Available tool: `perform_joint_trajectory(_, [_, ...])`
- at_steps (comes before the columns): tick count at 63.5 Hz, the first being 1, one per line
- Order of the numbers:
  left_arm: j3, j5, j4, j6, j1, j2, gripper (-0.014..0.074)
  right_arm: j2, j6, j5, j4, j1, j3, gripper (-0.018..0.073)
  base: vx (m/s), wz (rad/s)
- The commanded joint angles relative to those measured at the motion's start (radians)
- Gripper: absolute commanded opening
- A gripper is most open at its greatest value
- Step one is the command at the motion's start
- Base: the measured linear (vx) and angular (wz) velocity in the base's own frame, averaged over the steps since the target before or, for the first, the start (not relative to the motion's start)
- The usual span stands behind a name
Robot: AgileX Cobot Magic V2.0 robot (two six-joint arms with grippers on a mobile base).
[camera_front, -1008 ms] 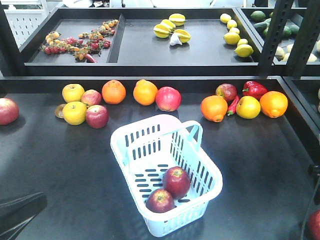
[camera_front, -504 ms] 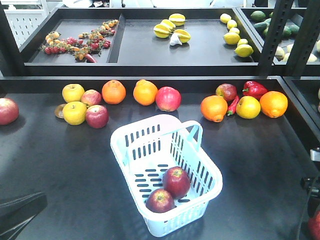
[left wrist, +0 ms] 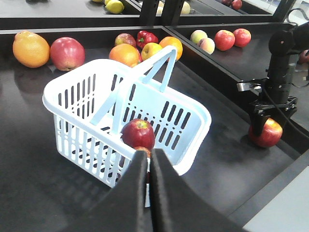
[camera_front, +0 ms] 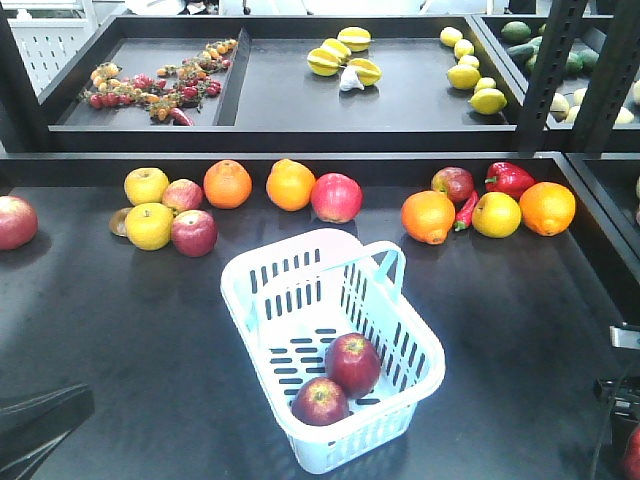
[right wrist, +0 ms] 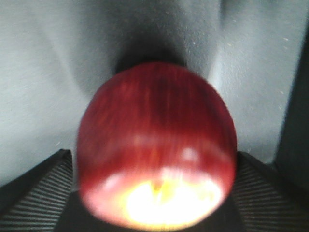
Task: Pick three apples into basket with both arms
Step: 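Lift the red apple and carry it over the basket with the right gripper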
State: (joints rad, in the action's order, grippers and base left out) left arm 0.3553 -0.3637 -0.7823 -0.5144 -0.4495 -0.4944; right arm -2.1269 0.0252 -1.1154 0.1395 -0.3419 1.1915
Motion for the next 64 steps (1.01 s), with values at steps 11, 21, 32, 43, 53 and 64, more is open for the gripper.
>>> perform_joint_trajectory(11, [0.024,0.047,-0.026,0.006,-0.006,0.001,-0.0008,0.052,0.007,-0.021,0.008,-0.005,0.018,0.0496,0.0,0.0])
perform_joint_trajectory(21, [0.024,0.046,-0.026,0.006,-0.006,0.001,-0.0008,0.105,0.076,-0.015,-0.093,-0.005,0.021,0.0281,0.0,0.0])
perform_joint_trajectory(32, [0.024,0.046,-0.026,0.006,-0.006,0.001,-0.0008,0.233,0.224,0.009,-0.325,-0.005,0.021,0.0062,0.0,0.0])
perform_joint_trajectory(43, [0.024,0.044,-0.027,0.006,-0.006,0.001,-0.0008,0.39,0.4,-0.022,-0.631,-0.003,0.021,-0.0009,0.0,0.0])
perform_joint_trajectory(53, [0.024,0.033,-0.027,0.006,-0.006,0.001,-0.0008,0.526,0.528,-0.102,-0.864,-0.003,0.021,-0.0005,0.0,0.0])
perform_joint_trajectory(64, [0.024,0.029,-0.028,0.006,-0.006,0.001,-0.0008,0.602,0.559,-0.13,-0.979,0.093,0.021,-0.0003,0.0,0.0])
